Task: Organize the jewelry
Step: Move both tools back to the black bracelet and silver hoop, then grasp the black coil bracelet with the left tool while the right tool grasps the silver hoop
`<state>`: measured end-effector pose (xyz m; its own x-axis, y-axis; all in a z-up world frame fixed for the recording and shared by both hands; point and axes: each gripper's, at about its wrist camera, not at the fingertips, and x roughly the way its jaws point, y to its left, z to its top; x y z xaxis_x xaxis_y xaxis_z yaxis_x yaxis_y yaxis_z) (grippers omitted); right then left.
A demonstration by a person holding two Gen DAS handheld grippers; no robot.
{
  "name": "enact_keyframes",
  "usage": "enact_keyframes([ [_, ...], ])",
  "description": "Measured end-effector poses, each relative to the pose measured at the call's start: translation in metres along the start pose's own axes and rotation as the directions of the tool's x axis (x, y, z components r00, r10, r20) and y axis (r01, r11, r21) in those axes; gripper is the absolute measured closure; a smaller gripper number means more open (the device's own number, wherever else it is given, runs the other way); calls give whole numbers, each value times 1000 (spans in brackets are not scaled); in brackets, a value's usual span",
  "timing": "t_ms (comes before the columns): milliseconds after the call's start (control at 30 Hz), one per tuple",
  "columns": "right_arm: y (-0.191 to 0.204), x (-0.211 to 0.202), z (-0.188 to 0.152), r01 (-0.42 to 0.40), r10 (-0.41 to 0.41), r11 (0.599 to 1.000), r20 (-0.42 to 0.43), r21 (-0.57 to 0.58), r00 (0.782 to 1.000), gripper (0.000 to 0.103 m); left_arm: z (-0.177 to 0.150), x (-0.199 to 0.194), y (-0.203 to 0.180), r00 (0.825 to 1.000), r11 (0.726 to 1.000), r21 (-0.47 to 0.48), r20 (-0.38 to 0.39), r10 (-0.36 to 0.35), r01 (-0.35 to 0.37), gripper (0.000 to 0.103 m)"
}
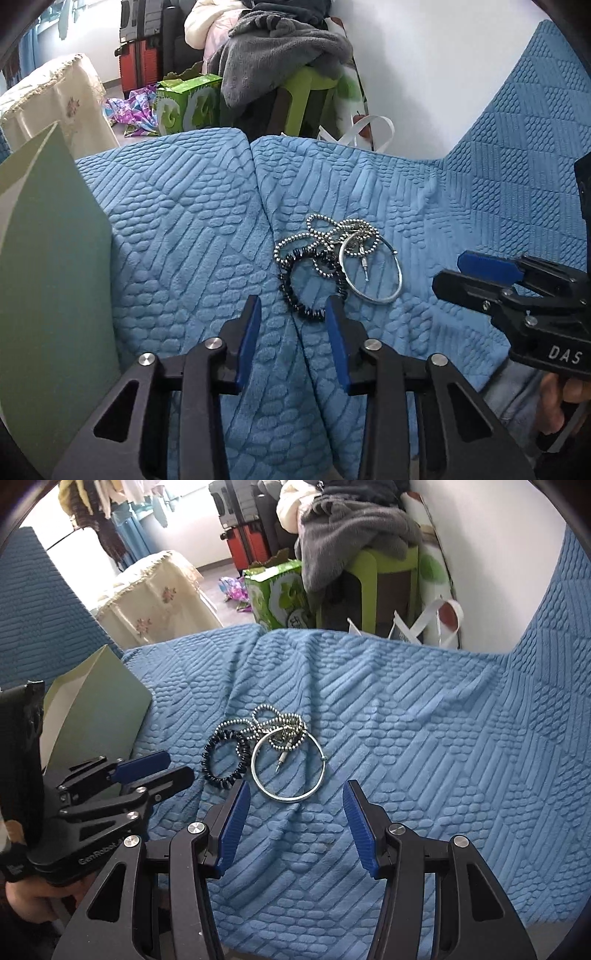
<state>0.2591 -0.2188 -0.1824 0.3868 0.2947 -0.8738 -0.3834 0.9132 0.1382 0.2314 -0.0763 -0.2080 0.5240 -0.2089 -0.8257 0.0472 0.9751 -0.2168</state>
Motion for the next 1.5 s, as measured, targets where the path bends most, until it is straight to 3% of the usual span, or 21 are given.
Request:
enact_keyframes([
  [367, -5, 22, 0, -18, 18, 1000, -54, 14, 998, 53, 12, 30, -9, 1000, 995, 93, -6, 22, -22, 77],
  [433, -4, 27, 1, -13, 14, 1000, -61, 11, 998, 53, 12, 35, -11, 1000, 993, 112, 1, 30, -30, 93],
  [467, -4, 28, 1, -7, 8, 1000, -64, 7, 998, 53, 12, 36, -11, 999, 992, 123, -2, 34, -33, 94],
  [600, -1, 37, 3, 11, -11, 1000, -78, -10, 997, 50, 14, 31, -9, 1000, 993, 116, 4, 26, -27, 94],
  [667, 1, 41, 4, 24, -25, 1000, -78, -16, 997, 35, 14, 26, -6, 1000, 995, 100, 12, 21, -22, 94],
  [700, 2, 42, 5, 28, -29, 999, -75, -22, 997, 35, 14, 24, -5, 1000, 996, 90, 11, 20, -21, 95],
  [1000, 16, 61, 8, 56, -65, 993, -93, -100, 994, 35, 13, 16, 18, 1000, 999, -36, -16, 16, -16, 94],
  [1133, 19, 69, 7, 86, -98, 988, -98, -125, 990, 35, 14, 15, 17, 1000, 999, -40, -11, 11, -11, 94],
  [1233, 19, 70, 8, 83, -93, 989, -79, -124, 993, 34, 15, 13, 17, 1000, 999, -44, -4, 7, -7, 94],
  [1300, 19, 70, 8, 83, -91, 988, -61, -129, 994, 39, 16, 11, 19, 1000, 999, -50, 1, 6, -6, 94],
  [1500, 17, 64, 12, 57, -63, 995, -74, -85, 995, 40, 18, 2, 21, 1000, 998, -58, 13, -12, 13, 94],
])
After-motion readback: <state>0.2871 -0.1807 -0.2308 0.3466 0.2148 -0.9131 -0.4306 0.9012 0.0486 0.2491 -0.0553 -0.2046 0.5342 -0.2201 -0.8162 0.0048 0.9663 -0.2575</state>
